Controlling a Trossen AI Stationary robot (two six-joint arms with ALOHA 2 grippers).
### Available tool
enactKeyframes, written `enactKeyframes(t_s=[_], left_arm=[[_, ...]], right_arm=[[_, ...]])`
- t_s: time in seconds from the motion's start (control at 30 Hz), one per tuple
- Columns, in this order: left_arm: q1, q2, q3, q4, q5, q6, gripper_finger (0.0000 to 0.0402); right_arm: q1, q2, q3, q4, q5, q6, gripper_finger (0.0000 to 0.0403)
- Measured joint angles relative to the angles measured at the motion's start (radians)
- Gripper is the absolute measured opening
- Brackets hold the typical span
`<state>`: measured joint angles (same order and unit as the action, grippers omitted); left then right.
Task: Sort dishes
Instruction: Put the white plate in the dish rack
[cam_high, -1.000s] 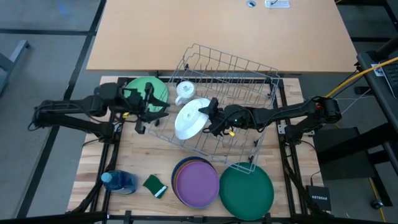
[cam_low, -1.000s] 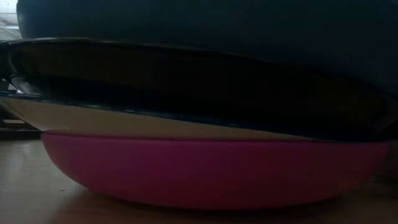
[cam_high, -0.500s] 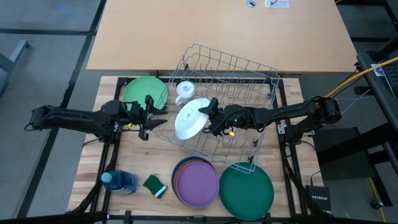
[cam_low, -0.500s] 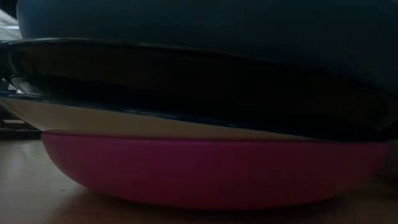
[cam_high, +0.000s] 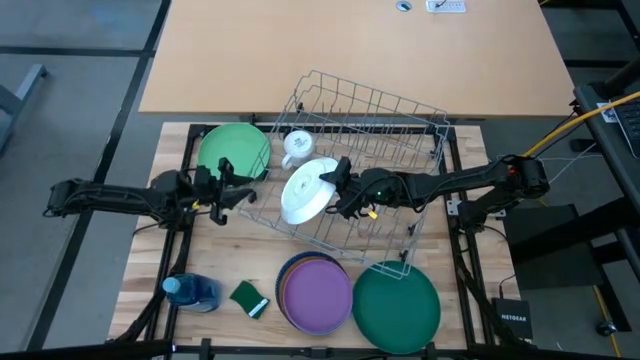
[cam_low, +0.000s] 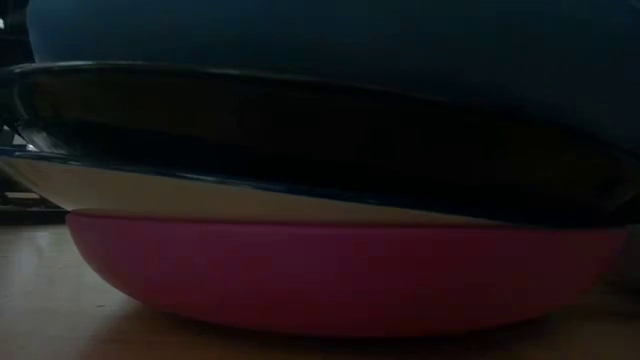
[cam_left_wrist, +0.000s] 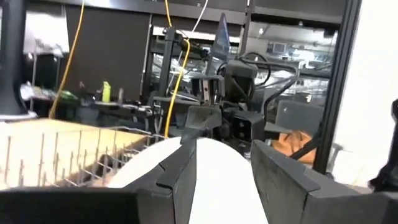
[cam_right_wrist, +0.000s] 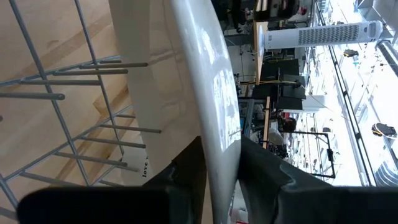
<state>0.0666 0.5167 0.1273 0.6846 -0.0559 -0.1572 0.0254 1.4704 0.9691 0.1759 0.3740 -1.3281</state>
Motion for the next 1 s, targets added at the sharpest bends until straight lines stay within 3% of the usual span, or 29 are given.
enactKeyframes(t_s=[0.5, 0.67, 0.87, 1.0], left_arm=[[0.000, -0.004, 0.000, -0.409, -0.002, -0.036, 0.0141], [0.000, -0.005, 0.002, -0.478, -0.005, 0.084, 0.0141], [-0.001, -0.003, -0.003, -0.451, 0.011, 0.302, 0.0141], [-0.001, -0.005, -0.003, -0.448, 0.010, 0.328, 0.0141]], right_arm=[[0.000, 0.000, 0.001, 0.000, 0.026, -0.020, 0.0088], [0.000, -0.001, 0.001, 0.000, 0.080, -0.027, 0.0088], [0.000, -0.002, 0.002, 0.003, 0.000, -0.040, 0.0088], [0.001, -0.002, 0.002, 0.003, -0.002, 0.002, 0.0088]])
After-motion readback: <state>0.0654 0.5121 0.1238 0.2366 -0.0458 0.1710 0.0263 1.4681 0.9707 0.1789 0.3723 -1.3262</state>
